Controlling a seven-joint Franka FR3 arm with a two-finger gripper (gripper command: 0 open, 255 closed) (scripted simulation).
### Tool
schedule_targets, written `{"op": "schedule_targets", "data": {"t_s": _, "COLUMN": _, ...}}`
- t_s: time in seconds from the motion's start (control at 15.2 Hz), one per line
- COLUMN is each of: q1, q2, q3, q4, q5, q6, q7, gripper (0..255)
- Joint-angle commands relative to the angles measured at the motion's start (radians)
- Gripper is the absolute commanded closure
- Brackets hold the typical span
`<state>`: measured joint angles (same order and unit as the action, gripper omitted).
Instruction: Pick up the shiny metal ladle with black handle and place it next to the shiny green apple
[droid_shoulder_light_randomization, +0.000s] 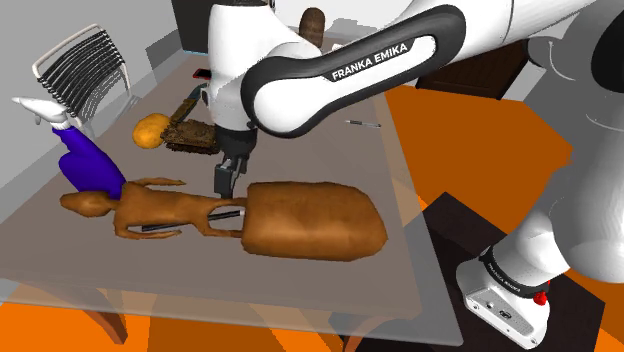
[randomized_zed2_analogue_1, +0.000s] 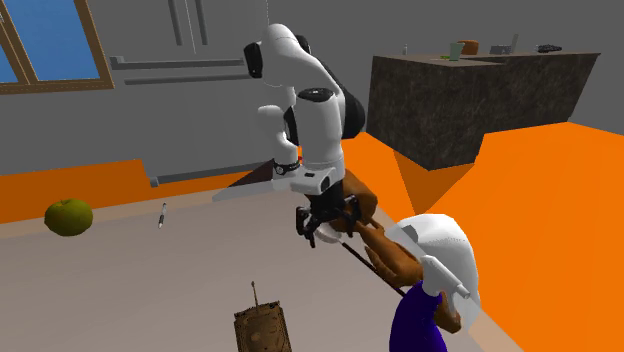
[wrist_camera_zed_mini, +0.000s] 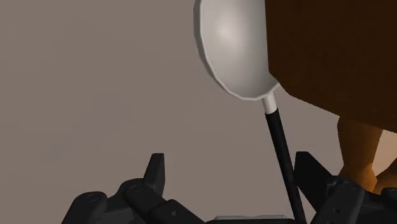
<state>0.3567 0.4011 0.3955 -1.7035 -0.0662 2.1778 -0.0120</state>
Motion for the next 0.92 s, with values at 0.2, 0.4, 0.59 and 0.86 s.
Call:
{"op": "schedule_targets", "data": {"t_s": 0.2, "q1": 0.041, "q2": 0.087, "q3": 0.002, "q4": 0.066, "q5": -0.033, "q6": 0.018, "q7": 0.002, "gripper": 0}}
{"op": "schedule_targets", "data": {"t_s": 0.4, "q1": 0.048, "q2": 0.11, "q3": -0.003, "q4": 0.059, "q5": -0.042, "q6": 0.047, "q7": 0.007, "gripper": 0}}
{"op": "schedule_targets", "data": {"t_s": 0.59, "q1": 0.055, "q2": 0.13, "q3": -0.01, "q4": 0.055, "q5": -0.048, "q6": 0.071, "q7": 0.011, "gripper": 0}}
{"op": "schedule_targets", "data": {"t_s": 0.86, "q1": 0.059, "q2": 0.129, "q3": -0.014, "q4": 0.055, "q5": -0.045, "q6": 0.072, "q7": 0.009, "gripper": 0}}
